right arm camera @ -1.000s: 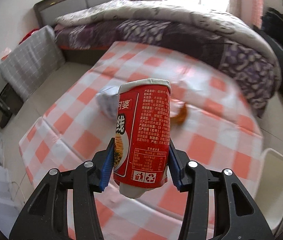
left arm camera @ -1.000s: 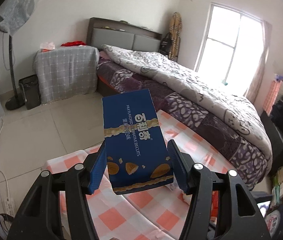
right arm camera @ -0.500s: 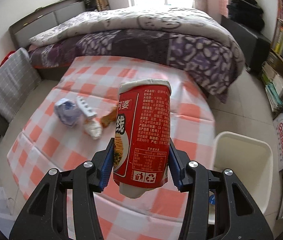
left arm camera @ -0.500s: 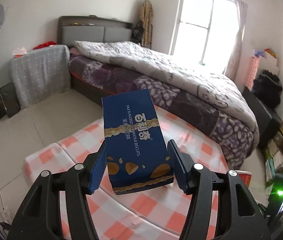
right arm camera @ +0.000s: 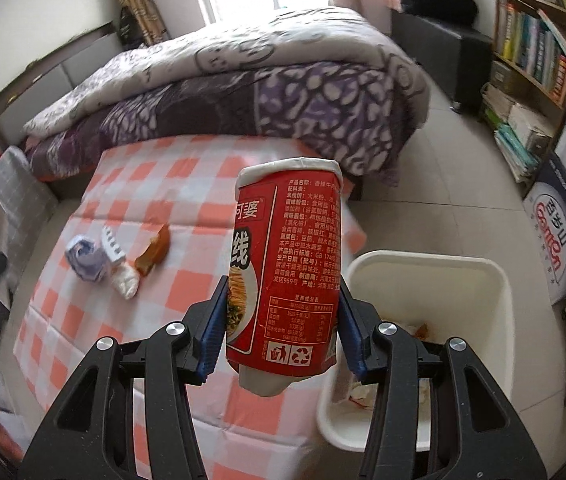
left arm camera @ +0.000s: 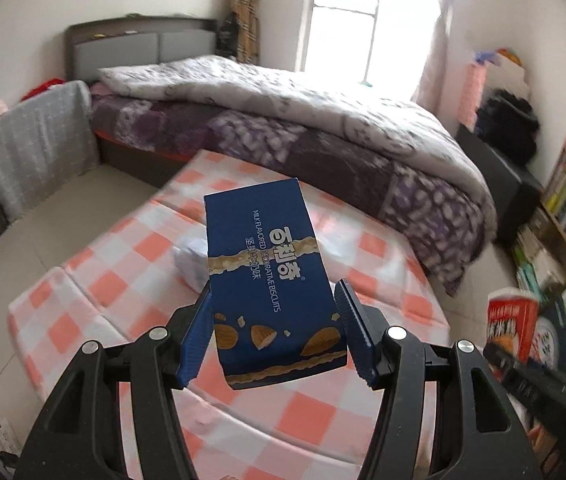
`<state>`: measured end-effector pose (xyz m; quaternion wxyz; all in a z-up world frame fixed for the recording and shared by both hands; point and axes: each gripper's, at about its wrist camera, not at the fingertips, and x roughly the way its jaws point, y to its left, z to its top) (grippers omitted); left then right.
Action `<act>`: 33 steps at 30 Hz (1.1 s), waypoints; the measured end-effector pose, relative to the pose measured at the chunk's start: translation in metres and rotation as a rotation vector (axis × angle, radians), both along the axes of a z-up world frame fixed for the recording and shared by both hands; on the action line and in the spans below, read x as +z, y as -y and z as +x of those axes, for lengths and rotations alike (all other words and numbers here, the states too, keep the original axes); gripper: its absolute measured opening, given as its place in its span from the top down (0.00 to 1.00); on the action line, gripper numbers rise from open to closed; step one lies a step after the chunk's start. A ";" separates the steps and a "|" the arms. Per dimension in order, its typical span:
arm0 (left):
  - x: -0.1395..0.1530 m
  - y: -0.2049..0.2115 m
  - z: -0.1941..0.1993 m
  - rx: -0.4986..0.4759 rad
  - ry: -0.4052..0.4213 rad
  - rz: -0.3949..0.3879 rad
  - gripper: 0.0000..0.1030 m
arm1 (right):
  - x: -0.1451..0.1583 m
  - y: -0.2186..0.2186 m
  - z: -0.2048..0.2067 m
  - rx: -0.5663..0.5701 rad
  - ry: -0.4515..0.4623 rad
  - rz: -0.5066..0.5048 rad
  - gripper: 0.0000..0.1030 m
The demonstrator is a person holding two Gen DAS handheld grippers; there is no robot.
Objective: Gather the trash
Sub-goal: 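Carry the blue box and red cup over the white bin and release both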
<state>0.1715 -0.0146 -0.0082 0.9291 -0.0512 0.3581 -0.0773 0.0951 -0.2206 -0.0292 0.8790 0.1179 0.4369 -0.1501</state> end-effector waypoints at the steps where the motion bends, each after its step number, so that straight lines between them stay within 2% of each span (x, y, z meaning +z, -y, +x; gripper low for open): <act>1: -0.002 0.007 -0.002 -0.023 -0.007 -0.004 0.43 | 0.003 0.006 -0.003 -0.012 0.003 -0.003 0.54; 13: -0.029 0.082 -0.016 -0.200 -0.090 0.001 0.43 | 0.011 0.074 -0.036 -0.127 -0.036 -0.027 0.53; 19: -0.039 0.120 -0.028 -0.312 -0.108 0.020 0.43 | 0.014 0.104 -0.052 -0.192 -0.050 -0.028 0.49; 24: -0.050 0.154 -0.040 -0.405 -0.123 0.049 0.43 | 0.016 0.125 -0.068 -0.255 -0.056 -0.030 0.24; 29: -0.064 0.184 -0.048 -0.472 -0.159 0.060 0.42 | 0.020 0.144 -0.079 -0.308 -0.047 -0.031 0.15; 33: -0.075 0.202 -0.052 -0.502 -0.194 0.061 0.43 | 0.021 0.161 -0.088 -0.352 -0.041 -0.014 0.13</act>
